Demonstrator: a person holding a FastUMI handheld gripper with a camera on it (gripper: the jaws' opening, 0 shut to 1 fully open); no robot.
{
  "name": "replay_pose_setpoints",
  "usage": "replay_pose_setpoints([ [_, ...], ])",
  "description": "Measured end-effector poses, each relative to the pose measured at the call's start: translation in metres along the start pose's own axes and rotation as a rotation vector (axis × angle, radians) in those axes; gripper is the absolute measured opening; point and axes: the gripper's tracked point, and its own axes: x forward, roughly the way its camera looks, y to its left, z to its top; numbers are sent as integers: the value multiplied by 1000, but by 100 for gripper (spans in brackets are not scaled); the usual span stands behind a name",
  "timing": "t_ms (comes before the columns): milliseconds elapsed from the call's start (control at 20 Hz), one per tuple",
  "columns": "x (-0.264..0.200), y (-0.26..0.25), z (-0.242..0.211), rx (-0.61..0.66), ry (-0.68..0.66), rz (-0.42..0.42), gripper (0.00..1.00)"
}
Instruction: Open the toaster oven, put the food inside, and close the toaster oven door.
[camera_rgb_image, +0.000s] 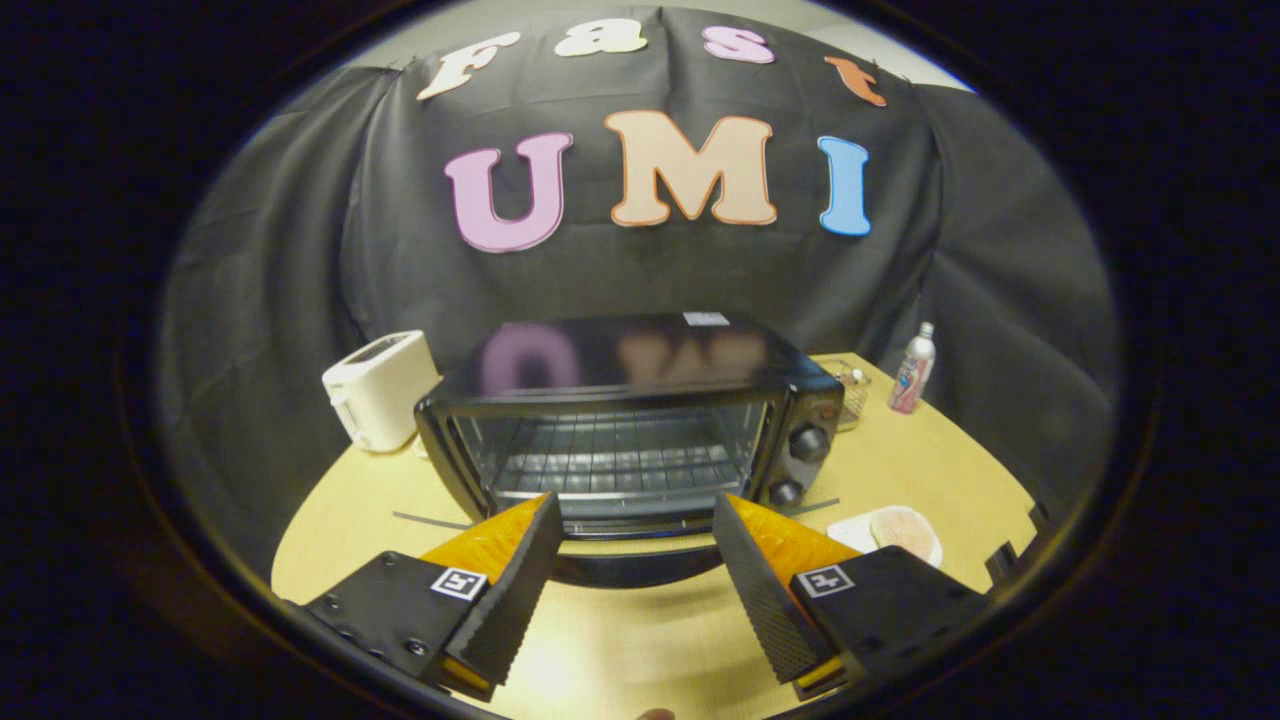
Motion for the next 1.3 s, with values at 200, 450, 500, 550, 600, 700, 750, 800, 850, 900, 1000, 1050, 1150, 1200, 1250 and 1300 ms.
replay_pose_setpoints([
  [200, -15, -2, -37, -15, 85, -19, 96],
  [450, -9, -7, -82, -59, 197, -26, 96],
  [500, -7, -8, -94, -69, 227, -29, 96],
  [550, -5, -8, -101, -72, 247, -28, 96],
  [600, -1, -6, -110, -70, 265, -25, 96],
  [700, 1, -5, -122, -70, 302, -26, 96],
  [750, 4, -7, -124, -62, 306, -28, 96],
  [800, 3, -8, -122, -48, 304, -33, 96],
  [850, 6, -9, -122, -38, 315, -37, 96],
  [900, 8, -11, -120, -30, 324, -38, 96],
  [1000, 11, -24, -106, -34, 312, -60, 96],
  [1050, 14, -34, -96, -43, 299, -77, 96],
  [1150, 21, -67, -76, -67, 267, -139, 96],
  [1200, 24, -88, -69, -74, 257, -175, 96],
  [1250, 29, -110, -62, -74, 249, -213, 96],
  [1300, 34, -130, -58, -66, 244, -250, 96],
])
